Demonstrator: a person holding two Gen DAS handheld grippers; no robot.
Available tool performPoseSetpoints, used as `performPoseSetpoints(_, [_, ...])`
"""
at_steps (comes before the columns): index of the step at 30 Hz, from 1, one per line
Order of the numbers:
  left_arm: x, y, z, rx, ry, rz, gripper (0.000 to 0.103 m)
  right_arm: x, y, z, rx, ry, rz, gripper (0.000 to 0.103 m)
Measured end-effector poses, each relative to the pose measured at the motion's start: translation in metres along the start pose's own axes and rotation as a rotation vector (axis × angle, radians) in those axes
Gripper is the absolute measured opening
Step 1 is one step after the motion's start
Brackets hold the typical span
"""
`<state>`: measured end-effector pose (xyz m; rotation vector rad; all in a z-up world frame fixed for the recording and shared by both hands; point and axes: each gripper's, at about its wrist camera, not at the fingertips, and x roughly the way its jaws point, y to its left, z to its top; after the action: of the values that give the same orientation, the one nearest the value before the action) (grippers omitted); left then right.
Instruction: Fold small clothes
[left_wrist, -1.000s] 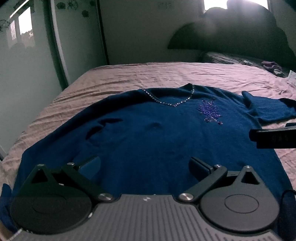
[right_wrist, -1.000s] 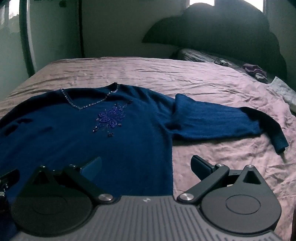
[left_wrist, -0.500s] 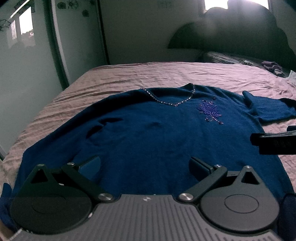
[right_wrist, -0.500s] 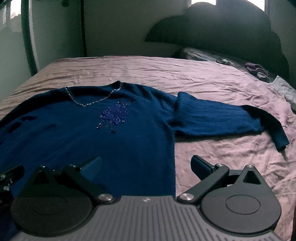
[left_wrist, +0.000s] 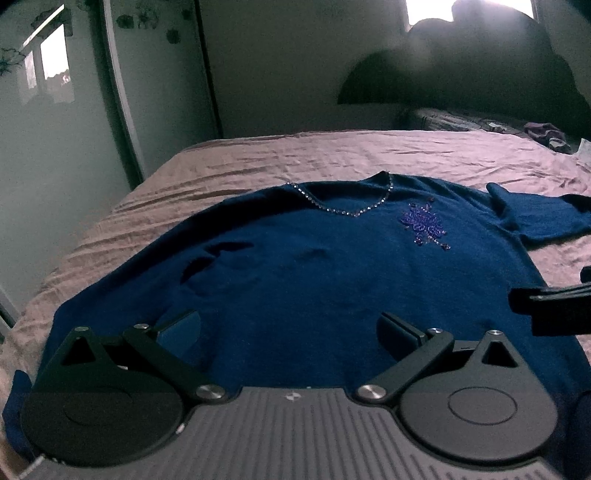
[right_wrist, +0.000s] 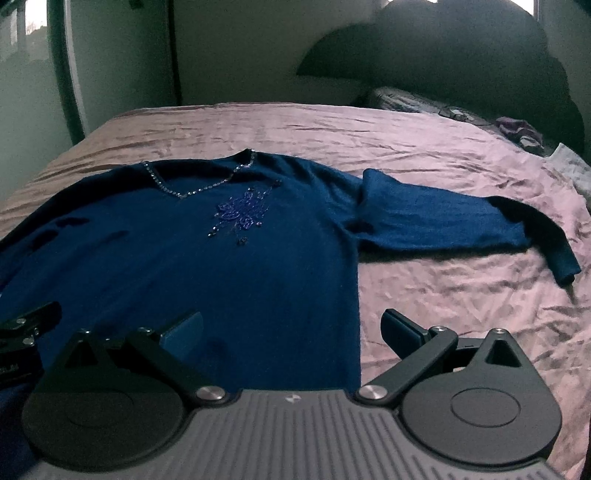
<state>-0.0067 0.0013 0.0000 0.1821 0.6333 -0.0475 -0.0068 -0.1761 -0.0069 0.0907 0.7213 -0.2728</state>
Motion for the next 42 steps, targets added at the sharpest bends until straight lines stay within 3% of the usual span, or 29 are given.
performPoseSetpoints(15, [0.007,0.009,-0.002,-0.027,0.038,-0.023,0.103,-0.009,0.002,-0.009,-0.008,0.019,0.035,0.103])
performPoseSetpoints(25, [0.008,0.006,-0.004,-0.011,0.053,-0.022,0.103,-0.026,0.009,-0.015,-0.128,-0.101,0.077,0.103])
performPoseSetpoints(30, [0.011,0.005,-0.004,0.004,0.064,-0.008,0.103,-0.029,0.015,-0.015,-0.183,-0.087,0.089,0.103])
performPoseSetpoints(36, [0.013,0.004,-0.004,0.008,0.071,-0.005,0.103,-0.039,0.018,-0.016,-0.227,-0.133,0.074,0.103])
performPoseSetpoints(42, [0.017,0.004,-0.004,0.004,0.078,-0.005,0.103,-0.039,0.006,-0.018,-0.170,-0.176,0.153,0.103])
